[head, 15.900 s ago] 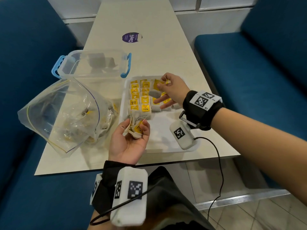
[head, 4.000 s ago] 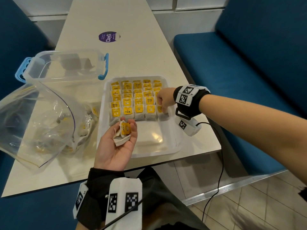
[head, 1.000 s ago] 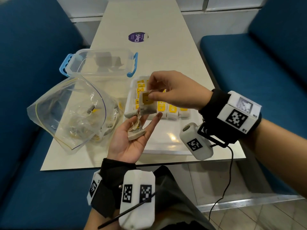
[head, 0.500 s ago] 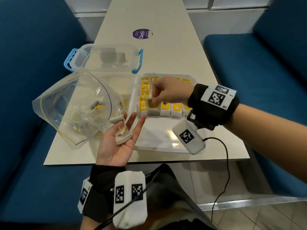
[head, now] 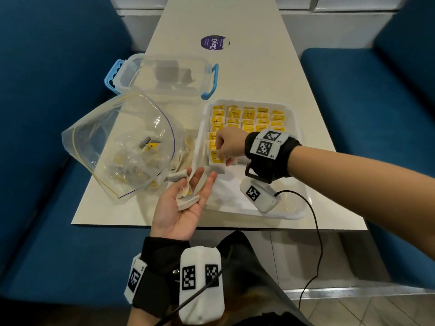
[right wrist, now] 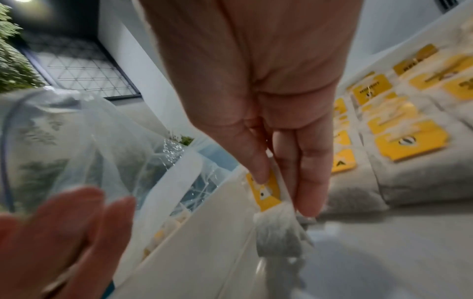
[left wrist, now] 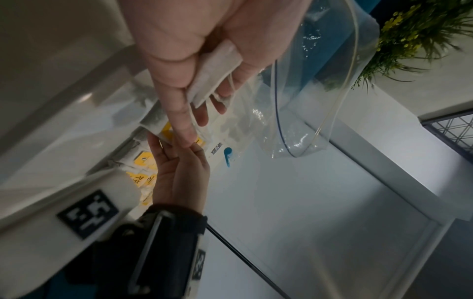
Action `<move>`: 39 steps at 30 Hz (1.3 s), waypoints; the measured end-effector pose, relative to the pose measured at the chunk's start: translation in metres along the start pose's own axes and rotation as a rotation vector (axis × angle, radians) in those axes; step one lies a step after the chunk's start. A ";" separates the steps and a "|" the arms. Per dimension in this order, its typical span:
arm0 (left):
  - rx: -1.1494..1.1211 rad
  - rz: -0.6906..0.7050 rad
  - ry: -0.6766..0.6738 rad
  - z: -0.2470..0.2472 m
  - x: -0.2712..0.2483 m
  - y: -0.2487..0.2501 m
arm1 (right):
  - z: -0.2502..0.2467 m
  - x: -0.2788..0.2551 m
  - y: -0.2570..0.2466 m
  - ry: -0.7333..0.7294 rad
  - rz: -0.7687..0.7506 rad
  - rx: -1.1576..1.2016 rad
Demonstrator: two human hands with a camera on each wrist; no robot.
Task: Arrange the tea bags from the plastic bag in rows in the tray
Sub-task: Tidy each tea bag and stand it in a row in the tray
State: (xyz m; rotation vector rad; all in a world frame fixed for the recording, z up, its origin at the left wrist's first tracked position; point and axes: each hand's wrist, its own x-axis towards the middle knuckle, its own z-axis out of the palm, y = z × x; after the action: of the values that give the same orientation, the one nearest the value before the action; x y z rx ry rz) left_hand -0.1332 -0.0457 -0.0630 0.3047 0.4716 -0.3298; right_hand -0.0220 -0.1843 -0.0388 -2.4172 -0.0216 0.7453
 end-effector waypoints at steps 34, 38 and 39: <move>-0.002 -0.008 -0.008 0.004 -0.002 0.000 | 0.005 0.036 0.003 0.155 0.013 -0.277; 0.059 -0.010 -0.001 0.008 -0.004 -0.003 | -0.015 0.008 -0.014 0.269 -0.153 -0.158; 0.086 -0.016 0.000 0.010 -0.005 -0.003 | -0.020 -0.003 -0.018 0.293 -0.207 -0.137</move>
State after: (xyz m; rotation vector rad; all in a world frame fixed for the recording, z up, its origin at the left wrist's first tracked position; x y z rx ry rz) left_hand -0.1349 -0.0511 -0.0526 0.3851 0.4603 -0.3662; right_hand -0.0112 -0.1810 -0.0141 -2.5817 -0.2086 0.3015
